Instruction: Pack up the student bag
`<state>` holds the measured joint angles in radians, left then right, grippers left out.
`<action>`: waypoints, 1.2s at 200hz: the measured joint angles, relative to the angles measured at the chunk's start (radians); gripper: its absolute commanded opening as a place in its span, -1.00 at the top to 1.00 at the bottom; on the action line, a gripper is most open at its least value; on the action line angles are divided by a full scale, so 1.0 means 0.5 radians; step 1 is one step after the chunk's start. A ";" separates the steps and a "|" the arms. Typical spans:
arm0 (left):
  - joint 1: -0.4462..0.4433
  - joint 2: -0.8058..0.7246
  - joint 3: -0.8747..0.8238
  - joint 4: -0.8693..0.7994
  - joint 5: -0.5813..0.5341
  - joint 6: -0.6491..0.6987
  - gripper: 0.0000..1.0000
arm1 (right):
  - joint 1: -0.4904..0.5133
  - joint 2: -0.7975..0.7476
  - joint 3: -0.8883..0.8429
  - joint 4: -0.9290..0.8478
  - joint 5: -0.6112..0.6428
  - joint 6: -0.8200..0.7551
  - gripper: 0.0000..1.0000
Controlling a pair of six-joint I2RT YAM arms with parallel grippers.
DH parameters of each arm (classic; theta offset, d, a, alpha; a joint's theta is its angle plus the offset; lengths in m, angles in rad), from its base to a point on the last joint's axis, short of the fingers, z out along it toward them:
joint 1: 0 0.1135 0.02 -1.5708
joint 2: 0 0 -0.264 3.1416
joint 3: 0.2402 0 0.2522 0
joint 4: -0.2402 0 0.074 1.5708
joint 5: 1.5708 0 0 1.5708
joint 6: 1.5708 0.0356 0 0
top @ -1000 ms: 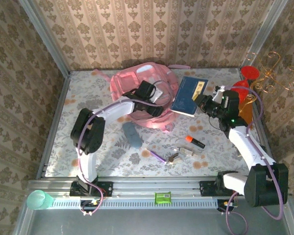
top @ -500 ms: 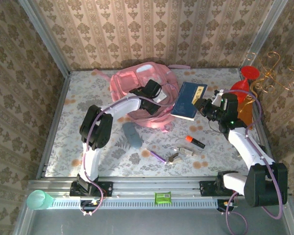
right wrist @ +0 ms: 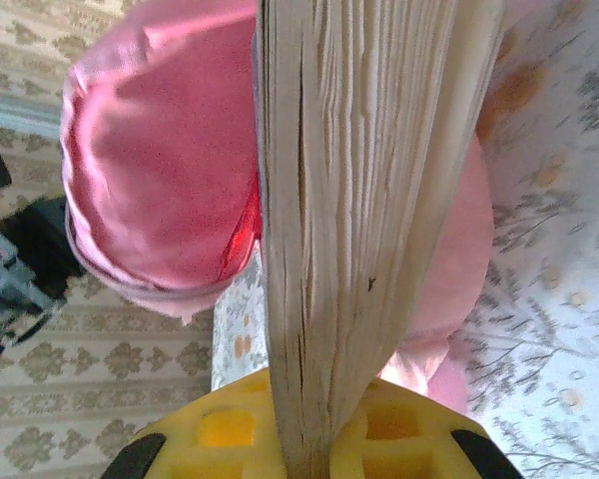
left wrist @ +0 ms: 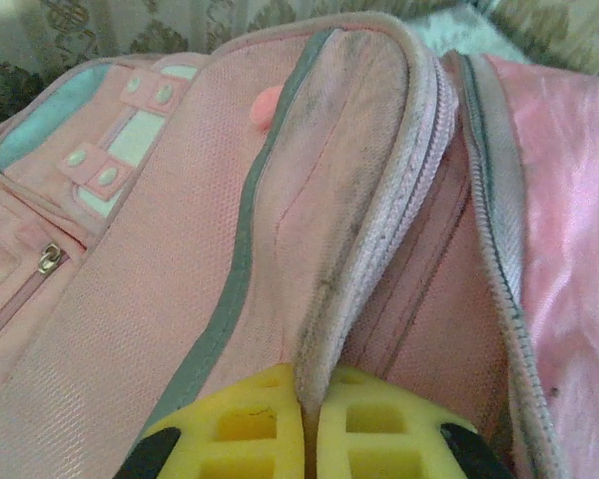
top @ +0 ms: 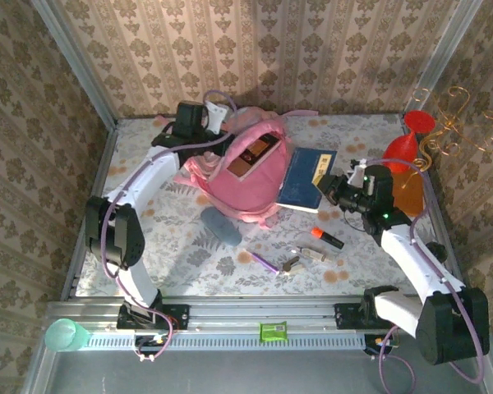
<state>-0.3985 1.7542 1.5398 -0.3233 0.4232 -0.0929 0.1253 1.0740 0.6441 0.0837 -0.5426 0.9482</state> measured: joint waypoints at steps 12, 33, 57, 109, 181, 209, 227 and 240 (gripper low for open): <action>0.017 0.016 0.008 0.003 0.052 -0.058 1.00 | 0.092 0.045 0.000 0.058 0.037 0.043 0.98; 0.006 0.079 0.046 -0.005 0.127 -0.133 1.00 | 0.249 0.241 0.037 0.177 0.117 0.123 0.98; -0.006 0.159 0.141 -0.024 0.195 -0.190 1.00 | 0.373 0.547 0.163 0.298 0.230 0.216 0.99; -0.008 0.235 0.266 -0.056 0.276 -0.251 1.00 | 0.494 1.279 0.649 0.657 0.439 0.465 0.97; -0.027 0.242 0.301 -0.085 0.306 -0.288 1.00 | 0.594 2.158 1.562 0.737 0.799 0.617 0.20; -0.028 0.249 0.301 -0.084 0.330 -0.298 1.00 | 0.606 2.177 1.607 0.617 0.809 0.467 0.03; -0.028 0.250 0.301 -0.077 0.337 -0.302 1.00 | 0.600 2.055 1.480 0.571 0.803 0.347 0.02; -0.028 0.253 0.301 -0.069 0.339 -0.301 1.00 | 0.587 1.891 1.318 0.533 0.786 0.249 0.01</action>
<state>-0.4126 1.8805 1.6905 -0.3580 0.5926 -0.2436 0.4191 2.0197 1.3033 0.3500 -0.1497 1.0729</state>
